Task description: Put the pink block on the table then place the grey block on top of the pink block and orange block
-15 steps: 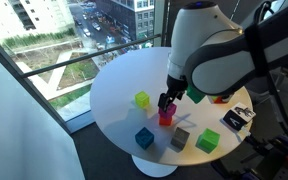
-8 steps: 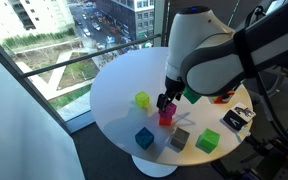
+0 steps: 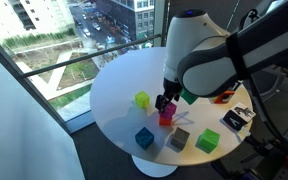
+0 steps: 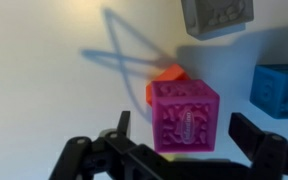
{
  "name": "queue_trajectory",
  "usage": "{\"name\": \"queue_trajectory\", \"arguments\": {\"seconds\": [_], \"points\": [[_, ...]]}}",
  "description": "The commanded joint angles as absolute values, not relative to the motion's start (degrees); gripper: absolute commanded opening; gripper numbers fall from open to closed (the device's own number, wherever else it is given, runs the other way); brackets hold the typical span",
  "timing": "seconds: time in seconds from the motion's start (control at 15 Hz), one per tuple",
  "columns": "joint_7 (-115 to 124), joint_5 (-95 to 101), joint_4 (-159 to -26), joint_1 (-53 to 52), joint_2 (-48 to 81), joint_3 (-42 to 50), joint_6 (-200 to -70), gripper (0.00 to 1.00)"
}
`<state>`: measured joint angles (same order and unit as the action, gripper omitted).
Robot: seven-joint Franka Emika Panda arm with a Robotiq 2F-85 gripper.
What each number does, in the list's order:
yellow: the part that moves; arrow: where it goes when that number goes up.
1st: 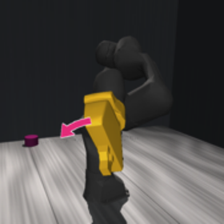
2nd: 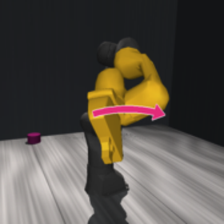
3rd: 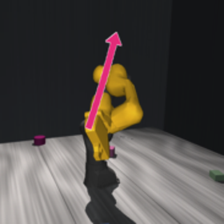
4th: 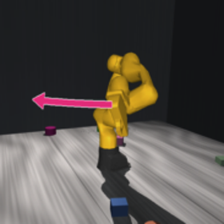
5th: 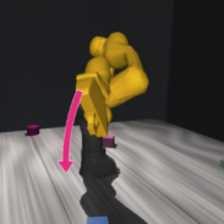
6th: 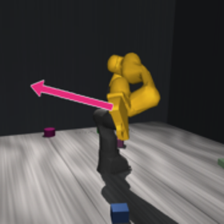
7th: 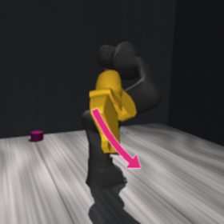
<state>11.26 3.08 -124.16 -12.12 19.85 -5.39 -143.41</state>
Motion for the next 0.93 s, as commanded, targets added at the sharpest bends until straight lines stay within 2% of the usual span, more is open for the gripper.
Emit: {"name": "queue_trajectory", "arguments": {"seconds": [0.0, 0.07, 0.13, 0.47, 0.87], "points": [[13.21, 4.64, -122.26, -12.89, 20.77, -4.64, -141.89, 1.0], [13.2, 4.66, -122.25, -12.92, 20.84, -4.62, -141.94, 0.75], [13.18, 4.64, -122.23, -12.93, 20.89, -4.61, -141.95, 0.74], [13.01, 4.31, -121.91, -13.03, 21.07, -4.73, -141.61, 0.34], [12.82, 3.79, -120.65, -12.7, 20.42, -4.73, -139.85, 0.3]]}}
